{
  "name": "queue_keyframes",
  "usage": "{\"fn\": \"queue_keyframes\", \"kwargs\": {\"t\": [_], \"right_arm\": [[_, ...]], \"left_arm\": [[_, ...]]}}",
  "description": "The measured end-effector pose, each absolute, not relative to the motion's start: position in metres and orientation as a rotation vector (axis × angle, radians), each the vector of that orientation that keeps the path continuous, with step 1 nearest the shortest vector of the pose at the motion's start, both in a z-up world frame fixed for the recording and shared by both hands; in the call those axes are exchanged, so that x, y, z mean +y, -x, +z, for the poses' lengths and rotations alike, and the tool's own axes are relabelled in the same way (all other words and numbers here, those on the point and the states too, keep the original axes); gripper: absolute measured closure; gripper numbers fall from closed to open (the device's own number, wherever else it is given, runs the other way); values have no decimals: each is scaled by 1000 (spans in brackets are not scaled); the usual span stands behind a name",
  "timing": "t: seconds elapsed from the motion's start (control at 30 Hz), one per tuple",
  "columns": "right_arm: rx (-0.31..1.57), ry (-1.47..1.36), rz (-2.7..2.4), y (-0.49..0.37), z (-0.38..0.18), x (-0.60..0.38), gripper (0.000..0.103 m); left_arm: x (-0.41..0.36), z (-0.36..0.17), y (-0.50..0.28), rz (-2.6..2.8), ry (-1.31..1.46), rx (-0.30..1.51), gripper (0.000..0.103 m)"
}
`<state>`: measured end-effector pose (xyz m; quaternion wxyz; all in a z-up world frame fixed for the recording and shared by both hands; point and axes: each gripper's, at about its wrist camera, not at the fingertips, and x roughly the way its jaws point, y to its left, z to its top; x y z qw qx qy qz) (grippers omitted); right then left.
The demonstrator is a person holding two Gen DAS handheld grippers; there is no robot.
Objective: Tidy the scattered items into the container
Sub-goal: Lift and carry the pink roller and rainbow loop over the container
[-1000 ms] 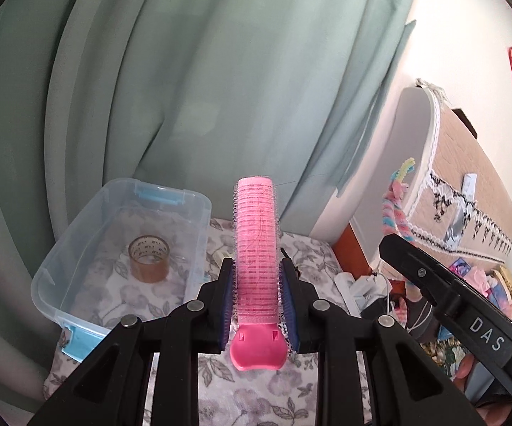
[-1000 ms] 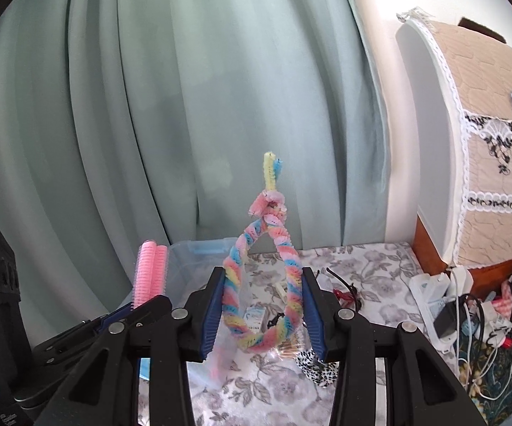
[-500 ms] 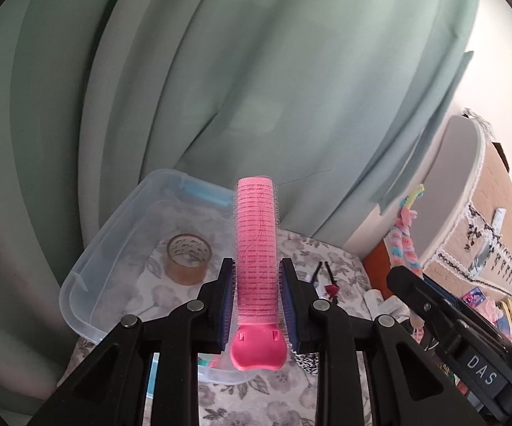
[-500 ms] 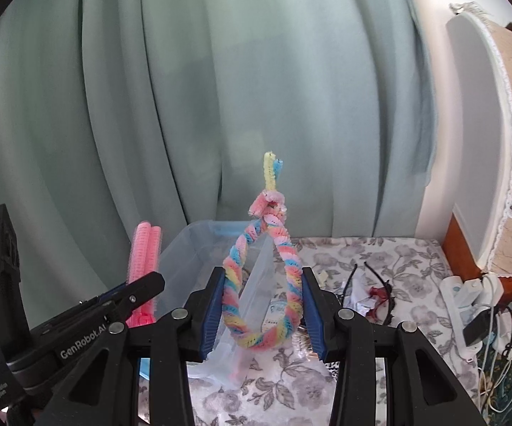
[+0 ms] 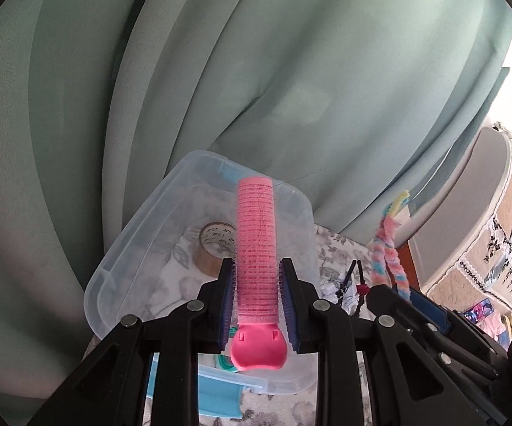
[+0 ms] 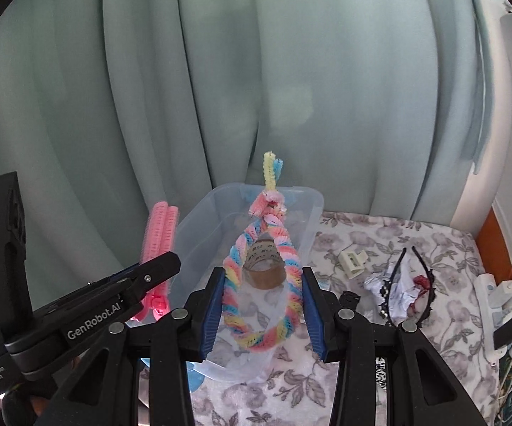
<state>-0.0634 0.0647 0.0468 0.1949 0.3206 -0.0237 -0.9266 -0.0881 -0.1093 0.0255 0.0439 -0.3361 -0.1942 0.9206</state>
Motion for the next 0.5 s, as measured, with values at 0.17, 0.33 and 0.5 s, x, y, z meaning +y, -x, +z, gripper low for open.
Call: {"fn": "queue_keyframes", "kwargs": {"t": [0.17, 0.33, 0.5], "right_arm": [[-35, -935, -2562, 70, 35, 43, 58], [-18, -961, -2532, 68, 31, 33, 58], [-13, -985, -2513, 72, 26, 29, 58]], "left_arm": [[-119, 18, 90, 2817, 1051, -613, 77], [-126, 11, 90, 2824, 1085, -627, 77], [-129, 6, 93, 2821, 1107, -636, 77]]}}
